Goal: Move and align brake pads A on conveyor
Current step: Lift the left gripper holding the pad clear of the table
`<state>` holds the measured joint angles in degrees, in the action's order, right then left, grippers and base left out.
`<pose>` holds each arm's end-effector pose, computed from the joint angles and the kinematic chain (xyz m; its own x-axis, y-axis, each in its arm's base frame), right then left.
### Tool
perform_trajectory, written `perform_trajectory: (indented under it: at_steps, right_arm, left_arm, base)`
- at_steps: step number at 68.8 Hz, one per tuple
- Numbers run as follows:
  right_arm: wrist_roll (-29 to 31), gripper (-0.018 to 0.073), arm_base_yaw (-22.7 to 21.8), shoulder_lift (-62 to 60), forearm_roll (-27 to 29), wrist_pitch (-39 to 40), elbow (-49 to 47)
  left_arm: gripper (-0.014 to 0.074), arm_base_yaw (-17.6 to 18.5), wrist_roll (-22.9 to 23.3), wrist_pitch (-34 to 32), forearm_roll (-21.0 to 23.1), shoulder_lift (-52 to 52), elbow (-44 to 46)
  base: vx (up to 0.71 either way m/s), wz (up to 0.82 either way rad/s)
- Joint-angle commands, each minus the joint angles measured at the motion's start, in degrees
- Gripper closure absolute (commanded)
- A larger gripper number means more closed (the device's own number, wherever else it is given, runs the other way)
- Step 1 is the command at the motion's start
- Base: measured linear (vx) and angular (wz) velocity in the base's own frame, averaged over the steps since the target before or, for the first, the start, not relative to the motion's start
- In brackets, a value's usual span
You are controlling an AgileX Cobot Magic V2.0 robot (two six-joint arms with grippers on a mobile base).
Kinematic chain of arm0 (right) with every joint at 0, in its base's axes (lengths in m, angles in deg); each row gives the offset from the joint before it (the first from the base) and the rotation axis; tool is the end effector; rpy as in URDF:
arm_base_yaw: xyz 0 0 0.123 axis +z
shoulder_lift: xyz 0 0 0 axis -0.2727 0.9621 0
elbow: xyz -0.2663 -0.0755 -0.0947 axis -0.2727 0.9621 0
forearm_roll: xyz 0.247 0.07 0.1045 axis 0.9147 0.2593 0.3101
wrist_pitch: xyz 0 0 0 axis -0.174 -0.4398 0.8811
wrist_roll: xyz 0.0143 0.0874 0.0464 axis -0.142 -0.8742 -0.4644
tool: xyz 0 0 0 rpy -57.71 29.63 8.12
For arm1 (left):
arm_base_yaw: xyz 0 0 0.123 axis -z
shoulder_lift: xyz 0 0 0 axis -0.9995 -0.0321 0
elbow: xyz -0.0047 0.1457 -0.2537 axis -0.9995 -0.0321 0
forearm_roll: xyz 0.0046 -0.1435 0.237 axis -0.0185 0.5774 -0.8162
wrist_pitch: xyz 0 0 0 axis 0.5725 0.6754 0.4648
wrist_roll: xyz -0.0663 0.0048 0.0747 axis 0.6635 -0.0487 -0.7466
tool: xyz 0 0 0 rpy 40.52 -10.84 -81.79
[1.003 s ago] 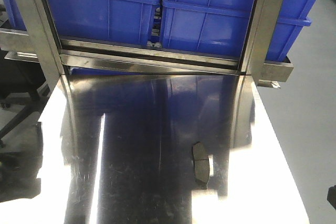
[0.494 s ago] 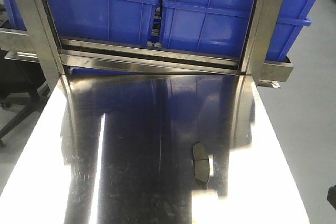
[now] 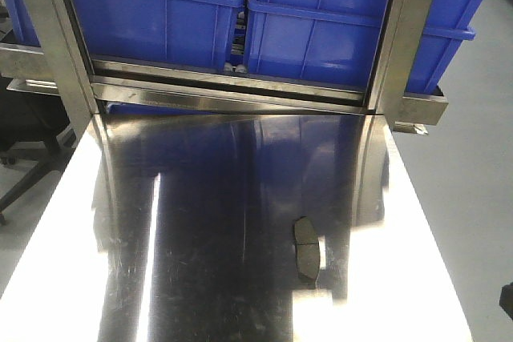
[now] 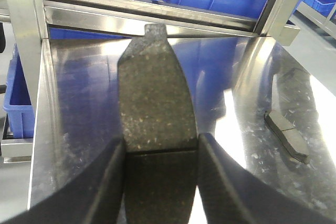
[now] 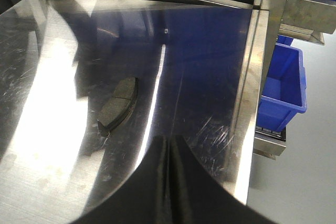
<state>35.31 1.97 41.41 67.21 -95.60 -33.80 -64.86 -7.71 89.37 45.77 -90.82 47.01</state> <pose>0.0845 0.0264 0.2620 -0.4243 -0.0658 -0.9031 -0.2715 0.9607 0.0575 0.1021 -0.0357 0.3051 -0.4310 -0.0969 -0.8971 0.2257 0.9510 -0.2111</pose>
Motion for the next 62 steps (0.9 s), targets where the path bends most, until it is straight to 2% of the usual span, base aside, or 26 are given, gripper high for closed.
perform_trajectory:
  at_steps: [1, 13, 41, 48, 52, 62]
  right_arm:
    - [0.7, 0.0569, 0.03, 0.41, -0.2, 3.79, -1.56]
    - [3.11, 0.0569, 0.03, 0.41, -4.12, 6.6, -1.56]
    - [3.04, 0.0552, 0.03, 0.41, -3.21, 7.51, -1.56]
    - [2.99, 0.0474, 0.03, 0.41, -3.01, 7.75, -1.56]
    - [2.99, 0.0388, 0.03, 0.41, -3.01, 7.75, -1.56]
    - [2.53, 0.0087, 0.03, 0.41, -3.03, 7.36, -1.56]
  left_arm:
    - [0.0451, 0.23, 0.04, -4.79, -0.28, -0.18, 1.71]
    - [0.0451, 0.23, 0.04, -4.79, -0.28, -0.18, 1.71]
    - [0.0451, 0.23, 0.04, -4.79, -0.28, -0.18, 1.71]
    - [0.0451, 0.23, 0.04, -4.79, -0.28, -0.18, 1.71]
    - [0.0451, 0.23, 0.04, -4.79, -0.28, -0.18, 1.71]
    - [0.0451, 0.23, 0.04, -4.79, -0.28, -0.18, 1.71]
  base:
    - [0.0, 0.0]
    - [0.0, 0.0]
    - [0.0, 0.0]
    - [0.0, 0.0]
    - [0.0, 0.0]
    - [0.0, 0.0]
